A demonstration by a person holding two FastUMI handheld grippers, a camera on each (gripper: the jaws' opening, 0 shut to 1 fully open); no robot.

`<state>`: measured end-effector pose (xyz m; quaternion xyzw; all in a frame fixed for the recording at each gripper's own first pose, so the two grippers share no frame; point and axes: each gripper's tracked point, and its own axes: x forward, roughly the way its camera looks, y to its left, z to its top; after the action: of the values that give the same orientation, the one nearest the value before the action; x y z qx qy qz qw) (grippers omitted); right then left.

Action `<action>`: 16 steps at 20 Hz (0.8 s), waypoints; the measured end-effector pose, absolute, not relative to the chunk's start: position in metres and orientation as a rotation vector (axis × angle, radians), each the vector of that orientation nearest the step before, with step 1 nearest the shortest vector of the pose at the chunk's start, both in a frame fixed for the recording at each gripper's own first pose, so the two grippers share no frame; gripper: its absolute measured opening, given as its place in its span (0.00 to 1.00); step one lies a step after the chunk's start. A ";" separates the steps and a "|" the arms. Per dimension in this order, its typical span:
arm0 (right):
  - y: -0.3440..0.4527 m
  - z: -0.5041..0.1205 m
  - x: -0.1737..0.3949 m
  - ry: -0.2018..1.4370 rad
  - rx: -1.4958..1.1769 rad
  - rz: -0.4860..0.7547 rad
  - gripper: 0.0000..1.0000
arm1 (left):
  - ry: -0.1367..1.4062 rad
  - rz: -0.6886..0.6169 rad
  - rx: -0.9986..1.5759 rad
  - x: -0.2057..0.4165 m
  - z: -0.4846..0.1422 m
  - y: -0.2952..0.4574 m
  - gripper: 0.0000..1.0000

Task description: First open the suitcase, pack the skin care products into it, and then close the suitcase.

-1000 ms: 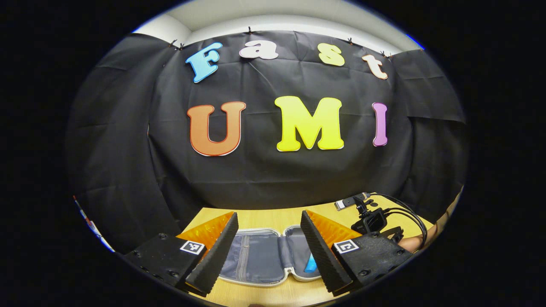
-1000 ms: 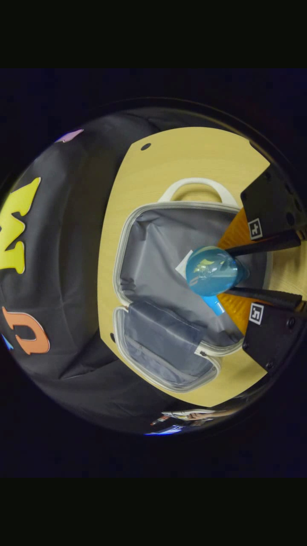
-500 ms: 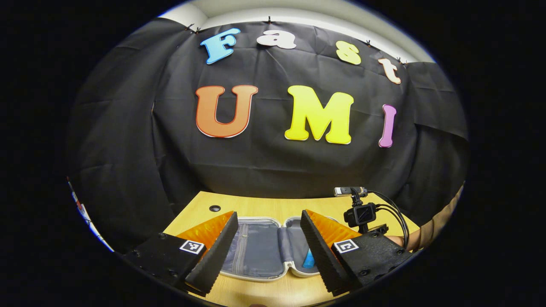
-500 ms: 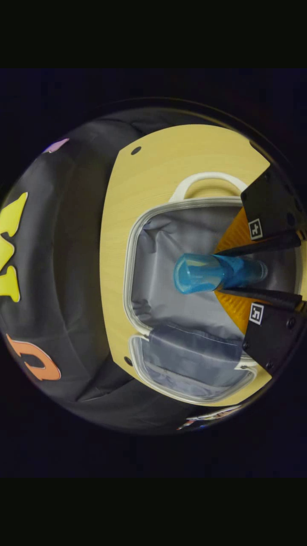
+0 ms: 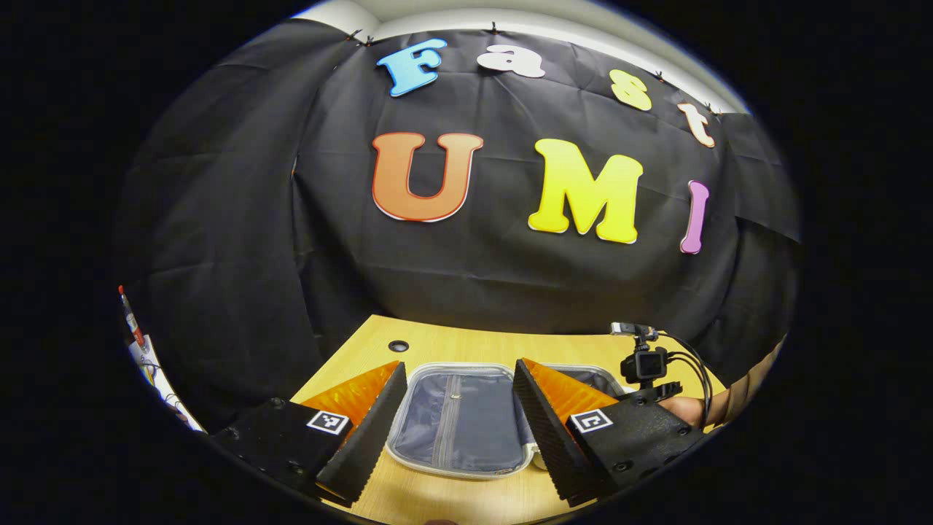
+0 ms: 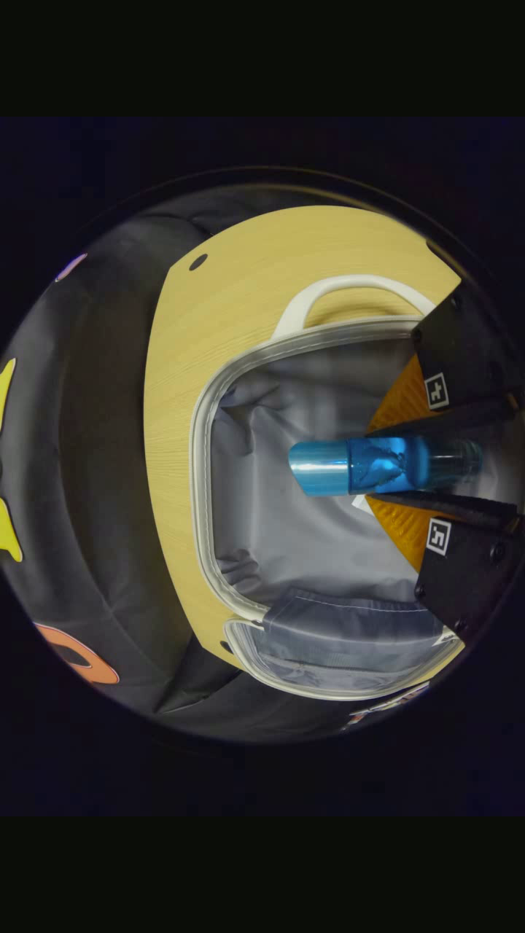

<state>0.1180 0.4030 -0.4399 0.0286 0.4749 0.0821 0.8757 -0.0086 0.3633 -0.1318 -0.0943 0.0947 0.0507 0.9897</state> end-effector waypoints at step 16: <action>0.400 -0.304 0.084 0.793 0.049 0.440 0.75 | 0.396 0.164 -0.562 0.024 -0.279 0.467 0.99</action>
<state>0.0836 0.4000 -0.3045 0.0237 0.3828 0.2127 0.8987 0.0238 0.4672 -0.2793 -0.2752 0.1937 0.0801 0.9383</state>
